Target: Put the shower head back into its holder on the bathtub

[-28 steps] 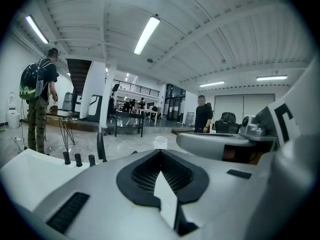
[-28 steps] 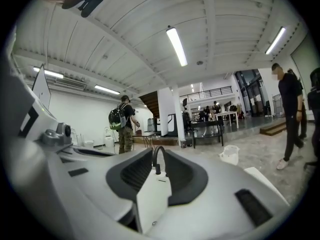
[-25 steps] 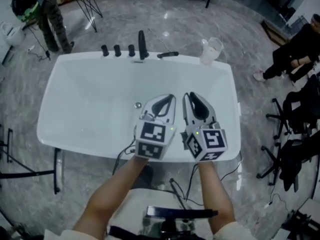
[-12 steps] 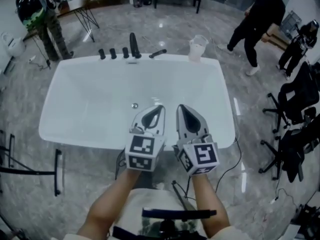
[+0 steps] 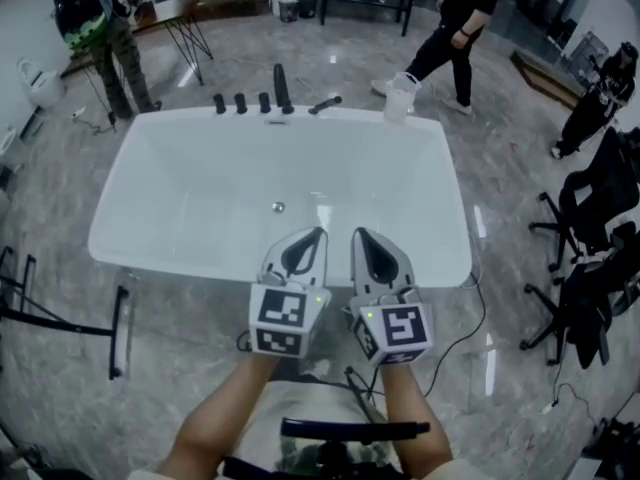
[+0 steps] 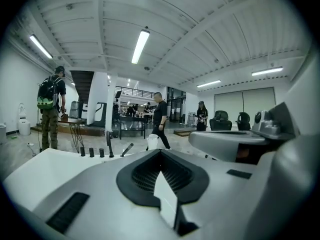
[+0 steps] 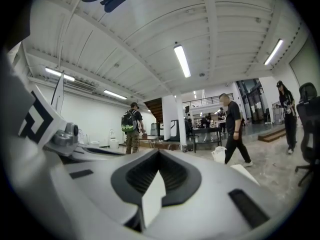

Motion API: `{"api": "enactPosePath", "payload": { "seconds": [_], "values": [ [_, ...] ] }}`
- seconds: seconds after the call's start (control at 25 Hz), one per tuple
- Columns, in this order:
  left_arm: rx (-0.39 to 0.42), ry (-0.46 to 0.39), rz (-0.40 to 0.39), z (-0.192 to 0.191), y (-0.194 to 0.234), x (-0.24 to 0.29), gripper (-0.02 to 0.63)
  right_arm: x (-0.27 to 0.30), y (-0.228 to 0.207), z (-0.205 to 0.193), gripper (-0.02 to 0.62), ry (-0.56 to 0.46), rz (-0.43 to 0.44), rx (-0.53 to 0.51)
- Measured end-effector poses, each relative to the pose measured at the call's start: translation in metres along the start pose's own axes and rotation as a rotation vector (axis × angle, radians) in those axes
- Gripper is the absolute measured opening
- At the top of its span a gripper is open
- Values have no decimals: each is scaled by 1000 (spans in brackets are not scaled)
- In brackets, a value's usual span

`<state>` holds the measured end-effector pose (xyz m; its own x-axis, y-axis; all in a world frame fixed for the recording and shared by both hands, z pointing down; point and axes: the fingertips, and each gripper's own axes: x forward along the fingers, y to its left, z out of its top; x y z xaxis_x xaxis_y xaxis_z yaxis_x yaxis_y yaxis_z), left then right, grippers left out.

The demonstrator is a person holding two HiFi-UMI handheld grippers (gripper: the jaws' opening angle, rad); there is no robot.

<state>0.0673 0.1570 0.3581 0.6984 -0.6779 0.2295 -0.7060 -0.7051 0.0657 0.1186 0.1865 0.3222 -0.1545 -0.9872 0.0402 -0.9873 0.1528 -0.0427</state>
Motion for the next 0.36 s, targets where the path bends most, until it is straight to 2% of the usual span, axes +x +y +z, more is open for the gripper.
{"api": "enactPosePath", "payload": {
  "seconds": [0.36],
  "values": [
    [24, -8, 12, -1, -12, -24, 5, -16, 11, 4, 6, 4, 20, 0]
  ]
}}
